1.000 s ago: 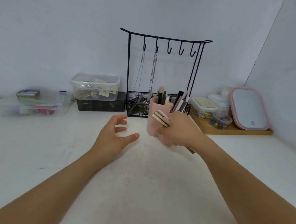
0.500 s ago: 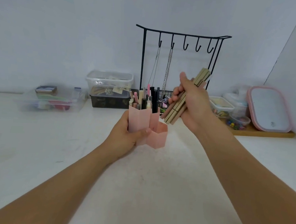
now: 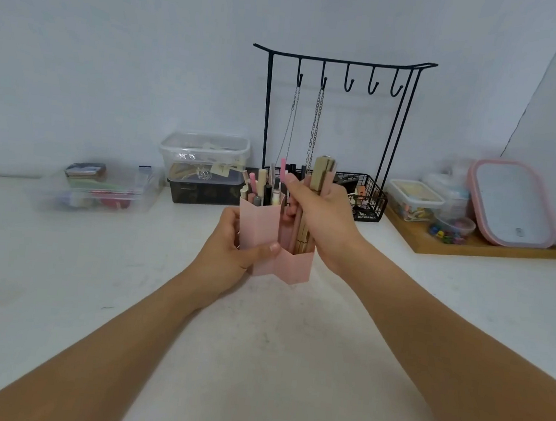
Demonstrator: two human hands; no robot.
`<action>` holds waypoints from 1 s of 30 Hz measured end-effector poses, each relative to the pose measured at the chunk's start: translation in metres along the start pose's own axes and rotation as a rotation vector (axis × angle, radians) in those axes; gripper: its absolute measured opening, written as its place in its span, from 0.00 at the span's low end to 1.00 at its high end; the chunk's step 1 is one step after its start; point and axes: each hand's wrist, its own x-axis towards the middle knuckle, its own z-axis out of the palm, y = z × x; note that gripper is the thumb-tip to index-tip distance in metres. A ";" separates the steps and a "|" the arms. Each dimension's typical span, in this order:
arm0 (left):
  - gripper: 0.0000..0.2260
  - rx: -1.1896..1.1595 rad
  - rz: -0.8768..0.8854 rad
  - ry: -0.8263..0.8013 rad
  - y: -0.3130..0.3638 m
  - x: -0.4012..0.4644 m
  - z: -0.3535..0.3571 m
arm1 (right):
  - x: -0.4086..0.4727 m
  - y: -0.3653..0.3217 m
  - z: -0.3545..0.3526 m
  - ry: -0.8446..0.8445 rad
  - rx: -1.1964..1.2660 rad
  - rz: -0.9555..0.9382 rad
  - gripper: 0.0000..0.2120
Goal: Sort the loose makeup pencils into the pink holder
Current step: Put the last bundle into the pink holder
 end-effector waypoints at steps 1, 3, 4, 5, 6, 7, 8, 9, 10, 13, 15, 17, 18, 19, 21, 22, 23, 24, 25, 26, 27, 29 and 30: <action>0.28 0.005 0.000 0.004 0.000 0.000 0.000 | -0.001 0.001 0.002 -0.021 -0.013 0.008 0.16; 0.26 0.003 -0.003 0.001 -0.001 0.001 -0.001 | -0.001 0.001 0.002 -0.058 -0.041 0.038 0.15; 0.26 -0.005 -0.006 -0.002 -0.001 0.002 -0.001 | -0.001 0.000 0.002 -0.067 -0.045 0.055 0.14; 0.25 -0.017 -0.010 -0.003 0.000 0.002 -0.001 | 0.000 -0.002 0.001 -0.074 -0.038 0.071 0.13; 0.25 -0.028 -0.011 -0.004 0.000 0.002 -0.002 | 0.001 -0.003 0.000 -0.081 -0.024 0.080 0.12; 0.25 -0.037 -0.013 -0.007 0.000 0.002 -0.002 | 0.002 -0.003 -0.002 -0.086 -0.010 0.086 0.12; 0.25 -0.047 -0.017 -0.011 0.000 0.002 -0.003 | 0.002 -0.003 -0.003 -0.088 -0.001 0.088 0.11; 0.27 -0.060 -0.022 -0.015 0.001 0.002 -0.003 | 0.003 -0.003 -0.004 -0.087 0.005 0.089 0.11; 0.29 -0.081 -0.028 -0.015 0.001 0.002 -0.003 | 0.003 -0.003 -0.004 -0.082 0.006 0.089 0.11; 0.30 -0.132 -0.032 -0.021 0.001 0.003 -0.004 | 0.003 -0.001 -0.003 -0.049 -0.004 0.076 0.08; 0.29 -0.146 -0.026 -0.034 0.002 0.003 -0.003 | 0.002 0.001 -0.002 -0.023 -0.011 0.049 0.11; 0.28 -0.153 -0.023 -0.040 0.002 0.003 -0.003 | 0.001 0.002 -0.003 0.004 0.001 0.012 0.11; 0.27 -0.154 -0.024 -0.041 0.001 0.003 -0.003 | 0.001 0.002 -0.004 0.013 0.010 -0.009 0.11; 0.27 -0.146 -0.026 -0.043 0.002 0.003 -0.003 | 0.001 0.001 -0.005 0.026 0.024 -0.026 0.12; 0.27 -0.119 -0.034 -0.051 0.003 0.002 -0.003 | 0.000 0.001 -0.005 0.073 0.029 -0.077 0.14; 0.27 -0.111 -0.038 -0.053 0.003 0.002 -0.003 | 0.001 0.001 -0.004 0.107 0.003 -0.112 0.15; 0.26 -0.107 -0.042 -0.051 0.003 0.002 -0.003 | 0.003 0.002 -0.005 0.135 -0.029 -0.140 0.16; 0.25 -0.103 -0.046 -0.048 0.004 0.002 -0.004 | 0.004 0.003 -0.005 0.147 -0.051 -0.162 0.16; 0.24 -0.097 -0.047 -0.047 0.004 0.002 -0.004 | 0.005 0.004 -0.005 0.147 -0.053 -0.176 0.16; 0.24 -0.084 -0.044 -0.041 0.004 0.003 -0.004 | 0.006 0.005 -0.006 0.144 -0.065 -0.194 0.15; 0.24 -0.063 -0.039 -0.036 0.005 0.003 -0.004 | 0.006 0.007 -0.007 0.154 -0.095 -0.219 0.15; 0.26 -0.026 -0.032 -0.015 0.006 0.003 -0.003 | 0.008 0.009 -0.011 0.161 -0.153 -0.253 0.13; 0.26 -0.024 -0.031 -0.002 0.007 0.003 -0.002 | 0.007 0.008 -0.012 0.146 -0.142 -0.252 0.11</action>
